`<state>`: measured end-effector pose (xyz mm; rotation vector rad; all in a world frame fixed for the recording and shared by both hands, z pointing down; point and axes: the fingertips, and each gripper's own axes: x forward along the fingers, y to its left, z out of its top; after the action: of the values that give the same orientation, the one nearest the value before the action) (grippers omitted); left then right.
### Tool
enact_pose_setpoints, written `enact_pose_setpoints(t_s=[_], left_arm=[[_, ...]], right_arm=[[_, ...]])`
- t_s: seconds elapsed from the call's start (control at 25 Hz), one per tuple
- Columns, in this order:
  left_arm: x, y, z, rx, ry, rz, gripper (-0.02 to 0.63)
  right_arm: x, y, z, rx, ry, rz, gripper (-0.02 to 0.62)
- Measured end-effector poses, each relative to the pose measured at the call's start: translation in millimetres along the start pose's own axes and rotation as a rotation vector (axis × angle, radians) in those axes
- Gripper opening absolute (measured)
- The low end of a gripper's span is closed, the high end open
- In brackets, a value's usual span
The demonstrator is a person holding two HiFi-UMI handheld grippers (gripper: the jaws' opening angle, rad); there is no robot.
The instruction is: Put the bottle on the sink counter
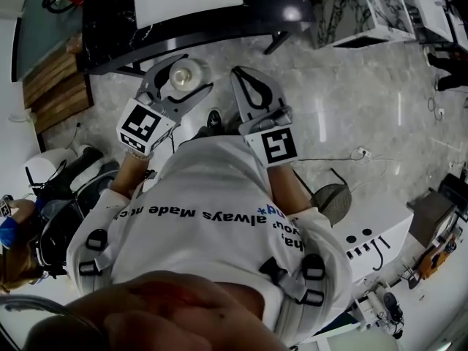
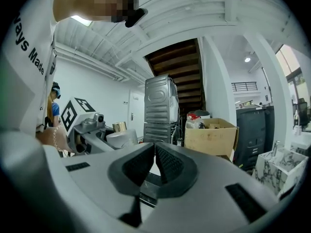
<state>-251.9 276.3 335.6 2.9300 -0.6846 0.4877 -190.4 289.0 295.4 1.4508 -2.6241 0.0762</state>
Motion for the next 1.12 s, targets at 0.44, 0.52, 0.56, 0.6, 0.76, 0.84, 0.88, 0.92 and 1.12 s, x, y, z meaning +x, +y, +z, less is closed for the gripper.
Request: enact_pose_setpoints(t_s=[0.44, 0.52, 0.56, 0.6, 0.76, 0.84, 0.88, 0.92, 1.12], left_arm=[[11.9, 4.4, -6.2, -0.001, 0.010, -0.045, 0.333], [22.4, 6.5, -3.9, 0.001, 0.012, -0.052, 0.333], [27.5, 7.5, -2.4, 0.001, 0.013, -0.054, 0.333], [32.5, 8.4, -0.6, 0.001, 0.014, -0.057, 0.333], [57.9, 11.1, 10.0, 0.007, 0.015, -0.068, 0.333], [75.0, 13.2, 16.9, 0.010, 0.016, -0.071, 0.333], [84.1, 14.8, 20.6, 0.010, 0.016, -0.072, 0.333], [93.4, 16.7, 24.3, 0.010, 0.016, -0.073, 0.333], [142.6, 28.8, 42.6, 0.010, 0.017, -0.074, 0.333]], right_arm=[[3.3, -7.7, -6.7, 0.026, 0.011, -0.040, 0.011], [4.5, -17.0, -7.5, 0.026, 0.009, -0.046, 0.011], [5.0, -22.1, -7.1, 0.026, 0.007, -0.049, 0.011], [5.3, -27.5, -6.4, 0.027, 0.004, -0.052, 0.011], [5.5, -55.4, -5.4, 0.027, 0.002, -0.059, 0.011], [5.7, -72.1, -6.5, 0.024, 0.007, -0.057, 0.011], [5.8, -80.8, -7.5, 0.025, 0.011, -0.057, 0.011], [6.1, -89.9, -8.2, 0.027, 0.014, -0.057, 0.011], [11.7, -143.2, -5.9, 0.029, 0.010, -0.061, 0.011]])
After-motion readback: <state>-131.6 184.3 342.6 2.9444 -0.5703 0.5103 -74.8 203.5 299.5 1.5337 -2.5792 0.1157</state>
